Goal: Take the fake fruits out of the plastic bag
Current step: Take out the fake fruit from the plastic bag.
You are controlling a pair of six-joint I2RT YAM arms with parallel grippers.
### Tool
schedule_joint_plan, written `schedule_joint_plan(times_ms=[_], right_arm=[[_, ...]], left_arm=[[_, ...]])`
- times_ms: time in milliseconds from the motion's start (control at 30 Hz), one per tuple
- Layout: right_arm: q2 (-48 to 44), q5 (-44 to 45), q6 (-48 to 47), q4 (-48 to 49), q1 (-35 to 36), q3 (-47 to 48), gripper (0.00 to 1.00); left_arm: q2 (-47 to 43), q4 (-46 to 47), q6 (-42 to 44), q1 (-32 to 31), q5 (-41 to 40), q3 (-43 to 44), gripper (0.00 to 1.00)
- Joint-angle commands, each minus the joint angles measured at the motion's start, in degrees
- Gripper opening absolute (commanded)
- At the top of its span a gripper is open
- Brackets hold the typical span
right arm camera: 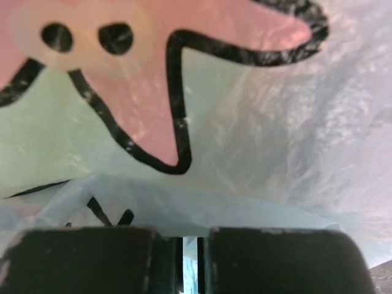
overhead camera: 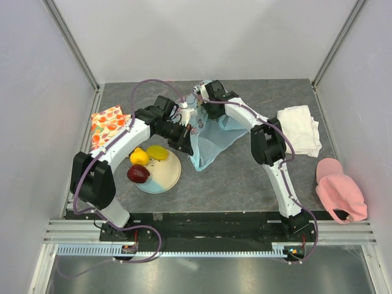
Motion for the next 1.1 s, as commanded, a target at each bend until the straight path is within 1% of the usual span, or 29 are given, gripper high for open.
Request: schedule_joint_plan(times_ms=[0, 67, 100, 233, 367, 433, 500, 533, 567, 600, 667, 700, 800, 833, 867, 900, 967, 1000, 1033, 1067], right_arm=[[-4.6, -1.8, -0.8, -1.2, -1.0, -3.5, 0.00], [-8.2, -4.1, -1.0, -0.4, -1.0, -5.7, 0.00], [-12.3, -5.9, -1.3, 0.0, -1.0, -8.6, 0.00], [-20.8, -9.4, -2.1, -1.0, -1.0, -14.2, 0.00], [-27.4, -11.7, -2.8, -3.1, -1.1, -20.7, 0.00], [-31.2, -15.4, -3.3, -6.4, -1.1, -24.8, 0.01], [-35.3, -19.4, -5.8, -10.5, -1.0, -28.6, 0.00], [-37.0, -19.8, -7.0, -13.9, -1.0, -30.3, 0.00], [-39.1, -19.8, -10.0, -15.1, -1.0, -32.3, 0.00], [-43.8, -19.8, -11.6, -16.1, -1.1, -36.3, 0.00], [-48.7, -20.5, -15.1, -18.8, -1.2, -39.6, 0.00], [-53.3, -20.7, -18.2, -19.7, -1.2, -42.1, 0.01], [-60.7, -21.7, -23.0, -23.2, -1.2, -44.1, 0.00], [-62.4, -22.1, -24.6, -24.4, -1.2, -44.1, 0.01], [-64.1, -23.5, -26.7, -24.6, -1.2, -44.1, 0.00], [-67.2, -24.3, -30.2, -24.7, -1.2, -44.0, 0.00], [-69.5, -28.0, -33.8, -24.6, -1.1, -43.1, 0.00], [-70.8, -28.9, -35.0, -24.5, -0.6, -41.4, 0.01], [-71.0, -29.8, -36.5, -24.0, -0.1, -40.6, 0.01], [-71.1, -30.4, -36.9, -23.6, 0.8, -38.8, 0.00]], left_arm=[[-0.2, 0.0, 2.5, -0.3, -0.1, 1.0, 0.02], [-0.1, 0.2, 2.4, -0.3, -0.6, 1.3, 0.02], [0.1, 0.4, 2.4, -0.2, -0.9, 1.7, 0.02], [1.0, 0.9, 2.2, -0.3, -1.1, 2.8, 0.02], [1.6, 1.6, 1.8, -0.3, -0.9, 3.5, 0.01], [1.9, 1.8, 1.6, -0.3, -1.9, 4.2, 0.02], [2.4, 1.9, 1.5, -0.2, -2.6, 5.9, 0.02], [2.9, 1.9, 1.5, -0.2, -3.2, 6.8, 0.01], [3.5, 1.8, 1.5, -0.2, -3.5, 7.8, 0.02], [3.9, 1.9, 1.5, -0.2, -3.9, 10.0, 0.01], [4.8, 1.9, 1.4, 0.0, -4.8, 12.2, 0.02], [6.1, 1.8, 1.4, 0.2, -5.1, 14.7, 0.02], [8.7, 1.8, 1.8, 0.8, -5.4, 19.9, 0.02], [9.2, 1.5, 2.1, 1.0, -6.1, 21.2, 0.11], [9.6, 1.3, 2.1, 1.0, -6.4, 22.4, 0.26], [9.6, 1.0, 2.1, 1.1, -6.9, 23.8, 0.54], [8.2, 0.7, 2.2, 1.3, -9.1, 24.6, 0.75], [7.3, -0.1, 2.4, 1.4, -10.4, 24.6, 0.79], [5.4, -0.5, 2.8, 1.8, -10.8, 24.5, 0.88], [3.9, -0.8, 3.0, 2.2, -11.2, 23.8, 0.91]])
